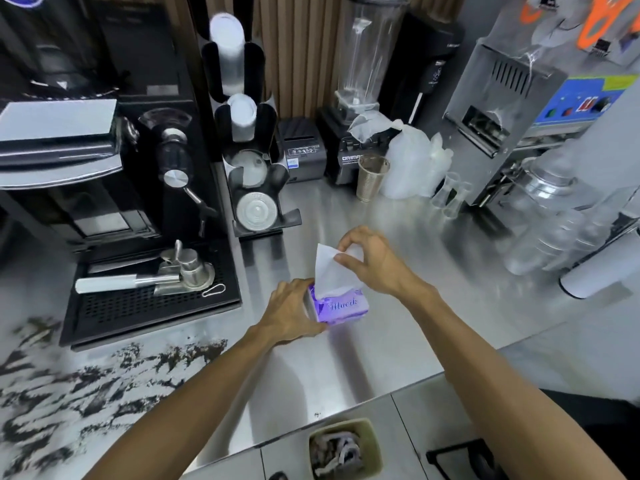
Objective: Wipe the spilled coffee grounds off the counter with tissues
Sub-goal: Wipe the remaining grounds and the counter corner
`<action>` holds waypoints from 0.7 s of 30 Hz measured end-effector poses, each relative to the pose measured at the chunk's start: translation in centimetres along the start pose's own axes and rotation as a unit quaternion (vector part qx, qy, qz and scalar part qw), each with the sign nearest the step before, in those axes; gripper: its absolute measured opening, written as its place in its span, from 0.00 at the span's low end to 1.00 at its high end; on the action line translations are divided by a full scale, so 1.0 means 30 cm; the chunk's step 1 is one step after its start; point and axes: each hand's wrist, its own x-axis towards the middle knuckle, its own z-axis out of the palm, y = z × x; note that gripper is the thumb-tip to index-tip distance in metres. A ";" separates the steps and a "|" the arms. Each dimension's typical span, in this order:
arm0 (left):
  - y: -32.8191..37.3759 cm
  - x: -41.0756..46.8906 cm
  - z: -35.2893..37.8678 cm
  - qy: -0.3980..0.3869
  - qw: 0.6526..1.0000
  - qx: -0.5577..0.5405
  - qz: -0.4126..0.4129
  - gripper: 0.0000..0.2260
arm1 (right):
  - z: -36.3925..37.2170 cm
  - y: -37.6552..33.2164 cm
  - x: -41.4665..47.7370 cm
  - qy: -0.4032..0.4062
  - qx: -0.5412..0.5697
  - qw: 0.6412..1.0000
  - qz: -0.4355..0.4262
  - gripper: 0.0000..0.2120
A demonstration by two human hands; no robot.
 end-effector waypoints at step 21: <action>0.150 -0.273 -0.186 0.160 0.808 -0.556 -0.109 0.08 | -0.066 -0.083 -0.216 0.025 0.408 0.898 0.164 0.06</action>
